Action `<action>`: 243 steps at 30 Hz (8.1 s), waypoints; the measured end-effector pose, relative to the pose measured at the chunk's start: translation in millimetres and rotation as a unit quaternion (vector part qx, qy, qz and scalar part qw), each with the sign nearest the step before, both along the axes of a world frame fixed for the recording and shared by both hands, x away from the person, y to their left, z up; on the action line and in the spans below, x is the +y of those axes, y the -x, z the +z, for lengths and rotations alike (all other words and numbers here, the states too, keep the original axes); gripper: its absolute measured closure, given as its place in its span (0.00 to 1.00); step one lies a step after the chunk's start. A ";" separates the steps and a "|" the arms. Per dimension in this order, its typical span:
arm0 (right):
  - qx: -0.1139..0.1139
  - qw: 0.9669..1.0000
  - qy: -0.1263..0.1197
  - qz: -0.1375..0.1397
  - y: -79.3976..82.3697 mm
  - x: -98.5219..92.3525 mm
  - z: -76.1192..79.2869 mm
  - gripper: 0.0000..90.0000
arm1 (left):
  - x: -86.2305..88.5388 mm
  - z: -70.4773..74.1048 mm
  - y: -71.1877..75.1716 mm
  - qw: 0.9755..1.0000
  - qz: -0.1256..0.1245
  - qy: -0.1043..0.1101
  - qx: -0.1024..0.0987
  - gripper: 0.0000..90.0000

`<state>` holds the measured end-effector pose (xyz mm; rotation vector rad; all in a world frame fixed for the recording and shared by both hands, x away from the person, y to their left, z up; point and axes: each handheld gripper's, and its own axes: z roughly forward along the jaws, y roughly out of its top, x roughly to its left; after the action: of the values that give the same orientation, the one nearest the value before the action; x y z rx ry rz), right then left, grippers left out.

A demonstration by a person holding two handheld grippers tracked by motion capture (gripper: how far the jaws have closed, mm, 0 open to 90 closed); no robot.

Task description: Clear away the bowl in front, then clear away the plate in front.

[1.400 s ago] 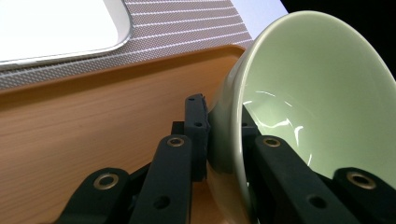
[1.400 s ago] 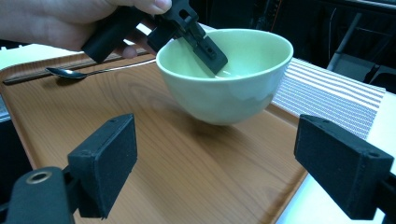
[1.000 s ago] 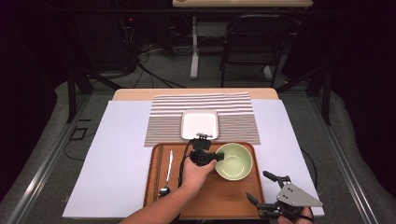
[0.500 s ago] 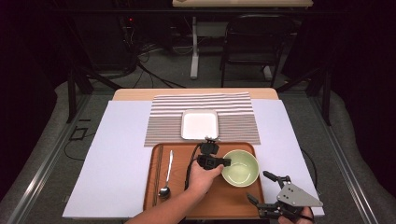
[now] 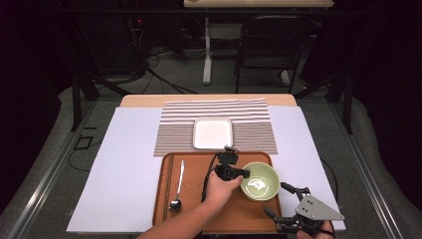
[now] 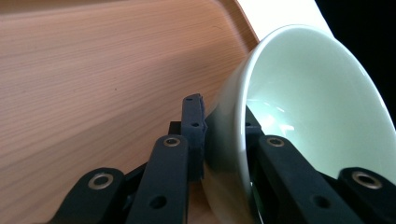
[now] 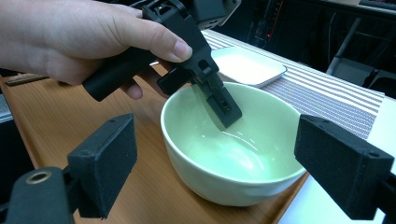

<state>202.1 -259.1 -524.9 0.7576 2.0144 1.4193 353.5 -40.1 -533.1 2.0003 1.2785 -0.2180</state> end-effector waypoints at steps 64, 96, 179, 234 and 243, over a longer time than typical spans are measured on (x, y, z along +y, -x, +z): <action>0.000 1.000 0.000 0.001 -0.7 0.1 0.0 0.14 | -12.4 1.5 -0.7 0.999 -0.002 0.053 0.008 0.64; 0.000 1.000 0.002 -0.004 -0.4 -0.8 -0.4 0.14 | 37.3 33.4 4.7 0.995 0.026 0.032 -0.091 0.39; 0.005 1.000 -0.002 -0.008 -1.2 -5.7 -2.0 0.14 | 157.4 0.9 -139.6 0.978 0.200 -0.036 -0.044 0.78; 0.005 1.000 -0.001 -0.009 -1.9 -7.1 -2.2 0.14 | 148.9 -10.1 -154.4 0.959 0.280 -0.013 0.048 0.99; 0.003 1.000 0.001 -0.009 -1.8 -5.4 -2.0 0.14 | 153.7 2.8 -141.4 0.960 0.277 0.000 0.040 0.99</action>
<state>203.9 -264.5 -526.9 0.7783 2.0086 1.4074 494.9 113.6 -530.3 1.5654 1.8303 -0.0265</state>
